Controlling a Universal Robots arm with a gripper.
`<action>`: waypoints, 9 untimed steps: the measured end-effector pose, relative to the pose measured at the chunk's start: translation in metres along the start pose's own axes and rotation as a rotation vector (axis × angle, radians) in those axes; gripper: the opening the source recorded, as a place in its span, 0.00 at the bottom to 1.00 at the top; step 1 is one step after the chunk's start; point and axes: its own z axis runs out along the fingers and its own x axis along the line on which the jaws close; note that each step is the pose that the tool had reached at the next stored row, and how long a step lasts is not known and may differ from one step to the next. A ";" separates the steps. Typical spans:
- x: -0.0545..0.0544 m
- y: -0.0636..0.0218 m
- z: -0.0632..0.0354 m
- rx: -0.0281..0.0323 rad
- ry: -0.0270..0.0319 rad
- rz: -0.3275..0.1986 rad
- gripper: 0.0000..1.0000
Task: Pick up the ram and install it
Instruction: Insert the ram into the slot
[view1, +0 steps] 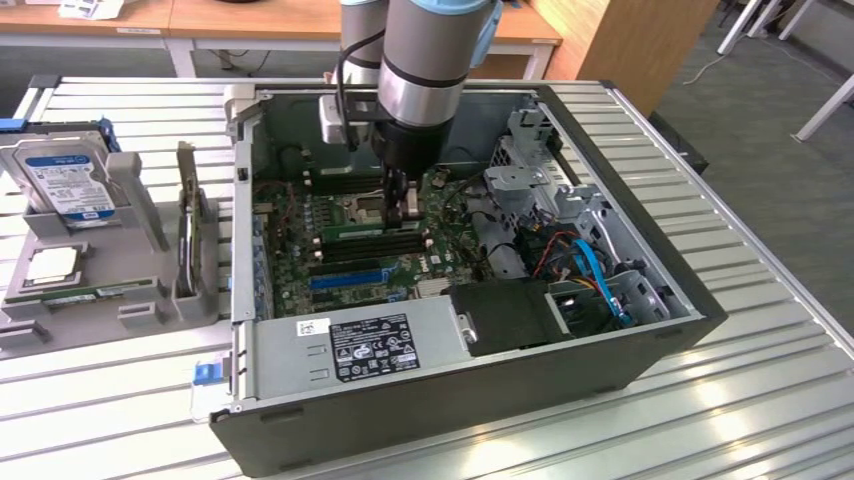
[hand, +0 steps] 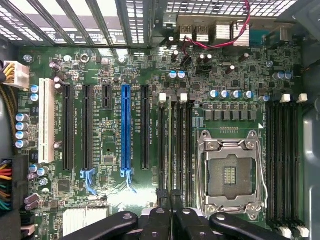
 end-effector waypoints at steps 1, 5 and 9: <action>0.000 0.0000 0.0011 0.0000 0.0000 0.000 0.12; 0.001 -0.0002 0.0056 0.0001 -0.0001 0.000 0.12; 0.001 -0.0004 0.0104 0.0000 0.0001 0.000 0.12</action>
